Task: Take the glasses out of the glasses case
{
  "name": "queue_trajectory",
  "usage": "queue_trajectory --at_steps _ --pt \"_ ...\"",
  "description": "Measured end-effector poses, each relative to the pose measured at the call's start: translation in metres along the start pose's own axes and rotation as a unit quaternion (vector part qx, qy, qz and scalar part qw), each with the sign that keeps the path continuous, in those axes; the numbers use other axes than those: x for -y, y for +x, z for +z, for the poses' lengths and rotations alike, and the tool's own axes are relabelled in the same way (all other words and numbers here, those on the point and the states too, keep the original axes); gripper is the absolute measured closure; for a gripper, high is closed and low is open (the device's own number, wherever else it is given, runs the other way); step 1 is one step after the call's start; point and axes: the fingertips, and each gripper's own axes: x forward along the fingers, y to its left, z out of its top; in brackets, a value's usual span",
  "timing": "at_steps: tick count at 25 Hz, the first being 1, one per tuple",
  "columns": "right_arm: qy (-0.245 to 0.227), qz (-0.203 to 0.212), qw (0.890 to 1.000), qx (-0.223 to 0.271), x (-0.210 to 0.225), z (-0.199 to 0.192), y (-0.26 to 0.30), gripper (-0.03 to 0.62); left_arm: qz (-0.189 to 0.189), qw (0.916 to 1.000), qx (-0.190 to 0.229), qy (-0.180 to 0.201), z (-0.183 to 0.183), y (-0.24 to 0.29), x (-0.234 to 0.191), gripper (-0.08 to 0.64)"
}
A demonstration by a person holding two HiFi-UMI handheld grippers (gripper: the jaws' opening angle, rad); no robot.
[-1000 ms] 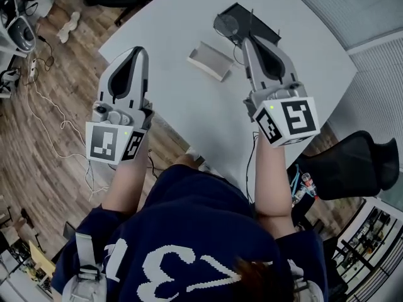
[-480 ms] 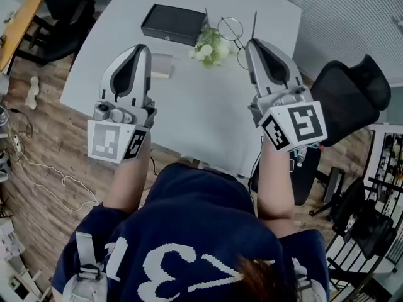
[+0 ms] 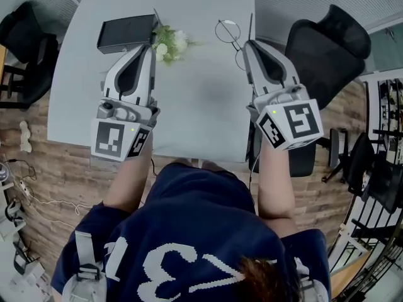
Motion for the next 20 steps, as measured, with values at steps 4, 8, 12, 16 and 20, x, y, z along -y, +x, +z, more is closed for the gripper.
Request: queue_trajectory --at_steps 4,8,12,16,20 --pt "0.004 -0.037 0.998 -0.059 0.022 -0.052 -0.008 0.563 -0.027 0.9994 -0.019 -0.014 -0.020 0.013 0.019 0.542" --pt "0.005 -0.062 0.989 -0.132 0.035 -0.118 -0.013 0.563 -0.045 0.9978 -0.042 -0.027 -0.044 0.020 0.031 0.543" --pt "0.031 -0.071 0.978 -0.192 0.042 -0.182 -0.020 0.563 -0.054 0.9959 -0.062 -0.037 -0.066 0.023 0.038 0.542" --pt "0.074 -0.080 0.961 -0.252 0.045 -0.250 -0.032 0.563 -0.060 0.9936 -0.084 -0.046 -0.084 0.022 0.044 0.543" --pt "0.108 -0.086 0.946 -0.294 0.042 -0.299 -0.043 0.563 -0.062 0.9920 -0.098 -0.049 -0.097 0.022 0.046 0.543"
